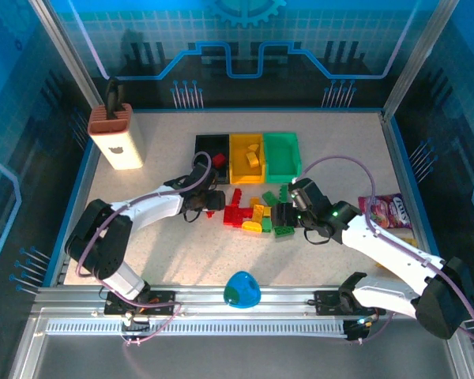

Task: Sort the legos into containers by color
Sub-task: Move the lego to the center of the table, then pick up the lego from the center of the table.

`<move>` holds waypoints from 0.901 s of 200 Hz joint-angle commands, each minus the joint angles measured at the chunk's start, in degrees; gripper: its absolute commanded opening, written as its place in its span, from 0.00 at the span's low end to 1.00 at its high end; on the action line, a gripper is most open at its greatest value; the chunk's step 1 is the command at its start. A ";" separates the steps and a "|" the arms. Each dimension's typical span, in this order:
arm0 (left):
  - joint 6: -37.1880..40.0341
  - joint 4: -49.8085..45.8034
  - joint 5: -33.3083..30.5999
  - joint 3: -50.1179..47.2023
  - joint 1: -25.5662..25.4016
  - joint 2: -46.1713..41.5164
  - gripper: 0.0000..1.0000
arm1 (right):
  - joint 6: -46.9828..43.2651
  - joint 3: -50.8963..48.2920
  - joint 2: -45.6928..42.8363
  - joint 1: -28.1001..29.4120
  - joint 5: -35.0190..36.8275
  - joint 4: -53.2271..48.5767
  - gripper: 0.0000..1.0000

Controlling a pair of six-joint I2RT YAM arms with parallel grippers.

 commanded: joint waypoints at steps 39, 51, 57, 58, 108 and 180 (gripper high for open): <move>2.28 -1.22 2.58 0.18 0.14 3.67 0.57 | 2.00 -1.48 -1.91 1.30 1.07 1.34 0.74; 2.40 -1.26 2.44 0.34 0.11 4.25 0.54 | 2.01 -1.66 -1.73 1.28 1.09 1.61 0.74; 2.46 -1.30 2.43 0.49 0.12 4.52 0.53 | 2.04 -1.66 -1.59 1.32 1.00 1.76 0.73; 2.42 -1.30 2.43 0.50 0.15 4.58 0.53 | 2.07 -1.66 -1.57 1.29 0.99 1.77 0.74; 2.72 -2.11 1.69 1.89 0.13 3.72 0.37 | 2.02 -1.76 -1.17 1.36 0.99 2.24 0.73; 2.44 -4.35 -0.54 4.48 0.10 -0.46 0.27 | 2.06 -2.70 -3.29 1.18 1.95 1.53 0.73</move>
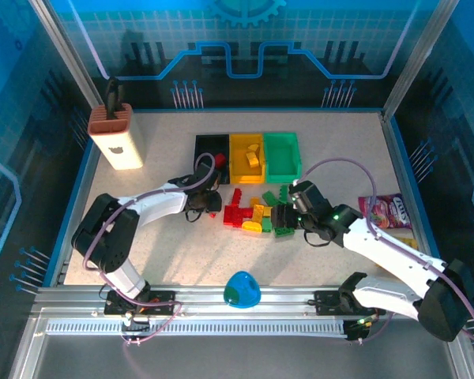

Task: Sort the legos into containers by color
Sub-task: Pick up the lego from the center of the table, then place the lego in the container.

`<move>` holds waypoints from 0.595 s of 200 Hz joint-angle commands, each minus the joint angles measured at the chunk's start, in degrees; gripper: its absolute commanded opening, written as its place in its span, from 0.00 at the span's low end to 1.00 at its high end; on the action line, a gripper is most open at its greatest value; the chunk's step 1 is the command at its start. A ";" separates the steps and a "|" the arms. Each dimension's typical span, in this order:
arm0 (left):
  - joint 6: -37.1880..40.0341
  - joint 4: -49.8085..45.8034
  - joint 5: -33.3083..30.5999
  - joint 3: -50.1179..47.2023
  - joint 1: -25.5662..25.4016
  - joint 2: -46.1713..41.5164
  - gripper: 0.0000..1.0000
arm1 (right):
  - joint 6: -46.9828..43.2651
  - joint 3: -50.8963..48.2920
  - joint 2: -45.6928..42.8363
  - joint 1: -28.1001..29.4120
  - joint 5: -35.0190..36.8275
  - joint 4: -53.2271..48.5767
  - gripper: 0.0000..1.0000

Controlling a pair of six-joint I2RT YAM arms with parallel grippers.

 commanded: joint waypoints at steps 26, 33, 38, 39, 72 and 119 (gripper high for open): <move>1.56 -3.49 -2.05 4.87 0.55 -3.87 0.24 | 0.90 -1.15 -2.36 0.46 1.55 -0.29 0.73; 1.82 -4.12 -2.32 5.81 0.72 -3.86 0.24 | 1.01 -1.20 -2.54 0.48 1.54 -0.29 0.73; 2.16 -4.54 -2.58 6.61 0.92 -3.94 0.24 | 1.01 -1.32 -2.77 0.46 1.54 -0.36 0.73; 2.21 -4.60 -2.65 6.76 0.95 -3.90 0.24 | 0.99 -1.32 -2.85 0.47 1.54 -0.36 0.73; 4.02 -6.51 -1.68 13.99 5.13 -3.76 0.24 | 1.05 -1.77 -3.90 0.41 1.77 -0.66 0.73; 5.69 -8.54 -0.70 25.86 10.74 3.83 0.24 | 0.92 -1.67 -4.07 0.21 0.88 -1.32 0.73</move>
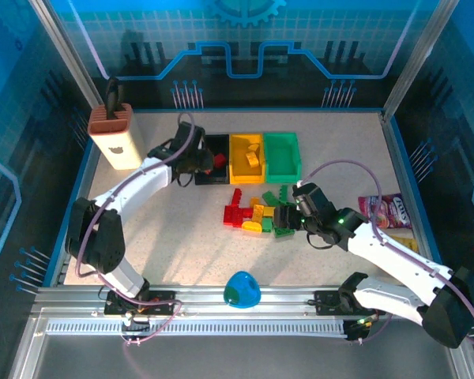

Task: Sort the legos into containers by color
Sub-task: Place the lego in the container.

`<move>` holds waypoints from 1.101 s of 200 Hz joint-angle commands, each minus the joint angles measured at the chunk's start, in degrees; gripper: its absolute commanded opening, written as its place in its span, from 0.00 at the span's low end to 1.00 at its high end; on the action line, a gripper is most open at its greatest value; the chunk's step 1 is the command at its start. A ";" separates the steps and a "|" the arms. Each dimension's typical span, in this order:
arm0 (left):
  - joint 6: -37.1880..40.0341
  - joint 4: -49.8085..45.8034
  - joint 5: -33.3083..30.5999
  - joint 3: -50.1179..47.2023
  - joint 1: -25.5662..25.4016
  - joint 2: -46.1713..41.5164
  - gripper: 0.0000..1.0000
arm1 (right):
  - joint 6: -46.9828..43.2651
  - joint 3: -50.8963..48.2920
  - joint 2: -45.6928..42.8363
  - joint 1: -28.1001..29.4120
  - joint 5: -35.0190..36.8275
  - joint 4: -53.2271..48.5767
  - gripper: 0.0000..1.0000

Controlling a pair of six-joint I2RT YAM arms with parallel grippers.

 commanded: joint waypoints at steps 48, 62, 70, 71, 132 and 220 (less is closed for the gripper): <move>2.60 -5.04 0.30 13.25 4.46 12.79 0.28 | 0.66 -0.38 -2.22 0.23 -0.70 -1.67 0.73; 2.34 -5.75 0.30 14.84 4.65 13.77 0.41 | 0.23 -0.34 -2.23 0.30 -1.53 -1.66 0.73; 2.16 -5.72 0.57 15.18 4.61 13.58 0.50 | -0.03 -0.17 -2.23 0.34 -1.81 -1.51 0.74; 2.12 -5.71 0.61 15.19 4.61 13.55 0.50 | -0.08 -0.17 -2.23 0.37 -1.87 -1.51 0.74; -0.19 -2.28 2.62 6.34 4.17 1.08 0.65 | -4.30 3.17 1.56 2.88 -3.44 -1.21 0.76; -4.32 4.30 4.17 -22.77 3.20 -23.58 0.64 | -28.98 18.20 21.53 10.02 -10.67 -7.92 0.81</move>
